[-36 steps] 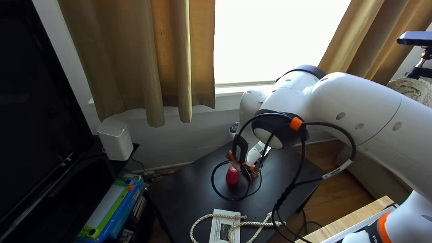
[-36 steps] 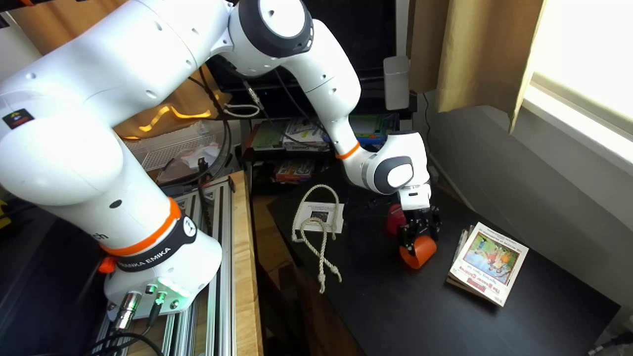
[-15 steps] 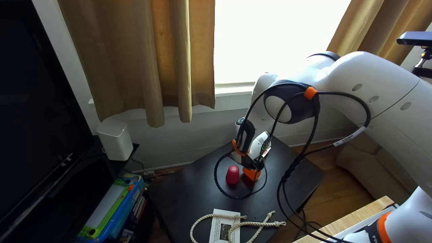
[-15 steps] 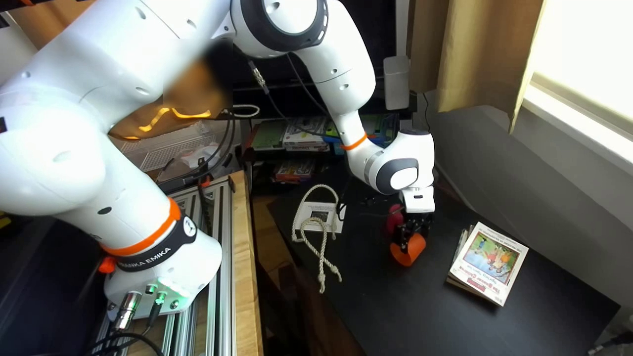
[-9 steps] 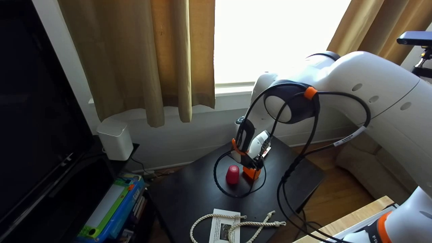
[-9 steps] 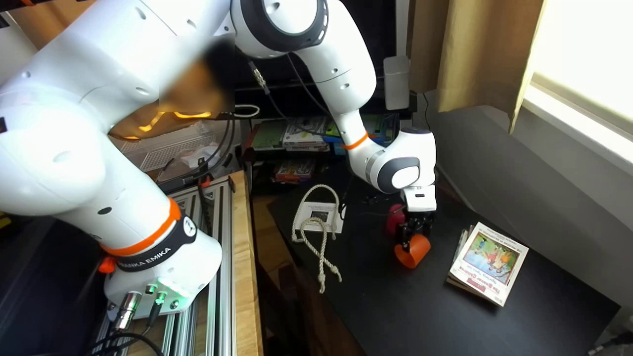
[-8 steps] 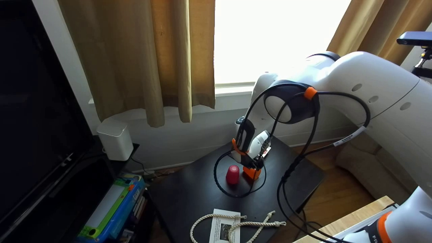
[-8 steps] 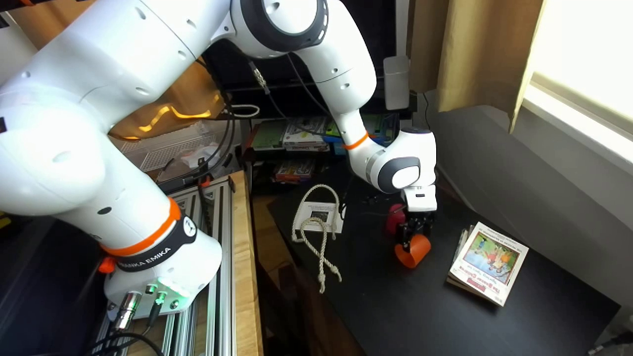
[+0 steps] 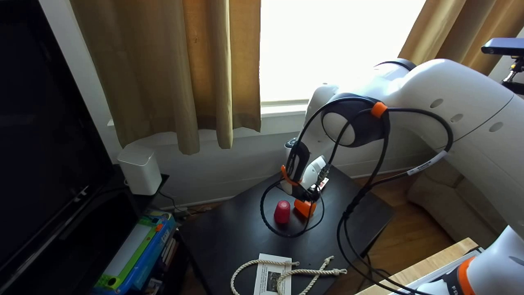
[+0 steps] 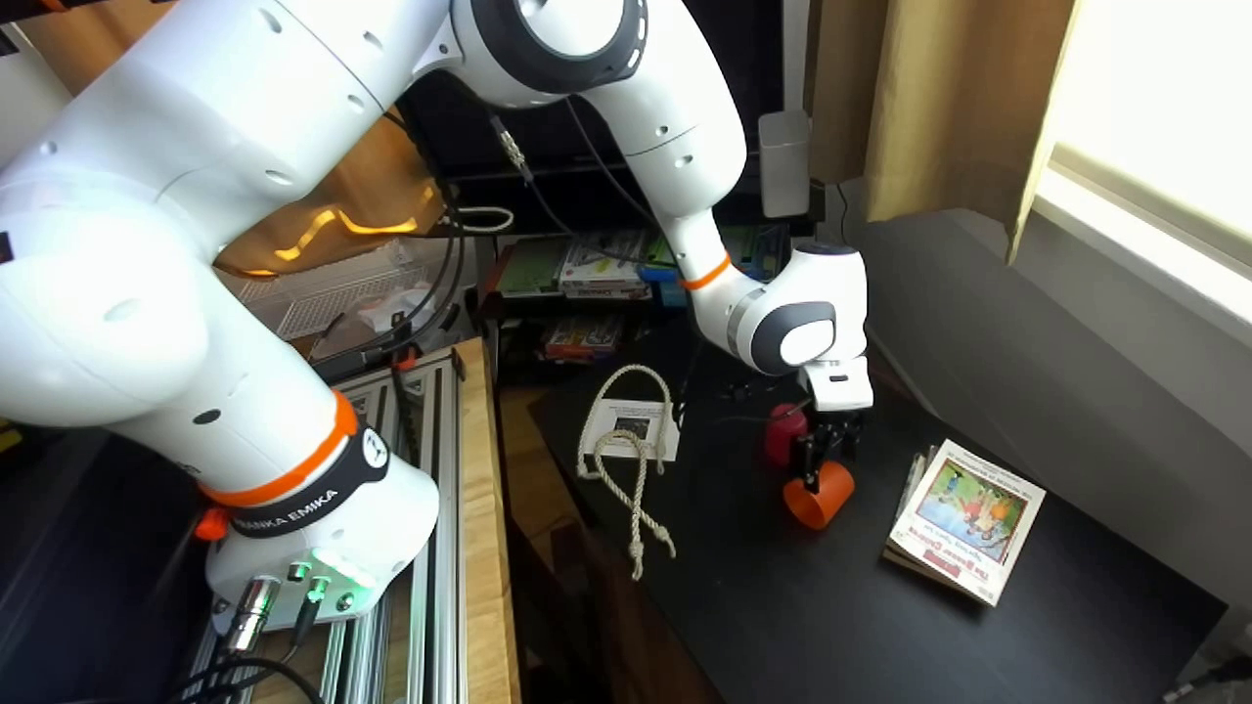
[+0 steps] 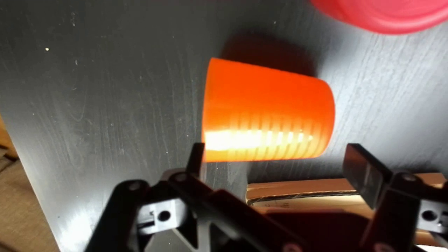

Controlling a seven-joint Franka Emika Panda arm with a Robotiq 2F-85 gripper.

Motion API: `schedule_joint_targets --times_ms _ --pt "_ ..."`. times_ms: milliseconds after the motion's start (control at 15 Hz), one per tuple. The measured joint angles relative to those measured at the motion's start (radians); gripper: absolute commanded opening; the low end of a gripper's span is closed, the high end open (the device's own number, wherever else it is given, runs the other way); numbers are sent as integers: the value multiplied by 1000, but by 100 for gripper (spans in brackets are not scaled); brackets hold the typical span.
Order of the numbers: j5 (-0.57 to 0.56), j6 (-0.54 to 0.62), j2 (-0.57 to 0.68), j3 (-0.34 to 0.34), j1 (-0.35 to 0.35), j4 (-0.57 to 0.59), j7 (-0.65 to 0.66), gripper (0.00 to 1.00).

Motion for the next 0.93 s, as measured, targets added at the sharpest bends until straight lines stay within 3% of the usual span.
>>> schedule_joint_targets --times_ms 400,933 --pt "-82 13 -21 -15 3 -15 -132 100" --pt "-108 227 -12 14 -28 -40 -390 100"
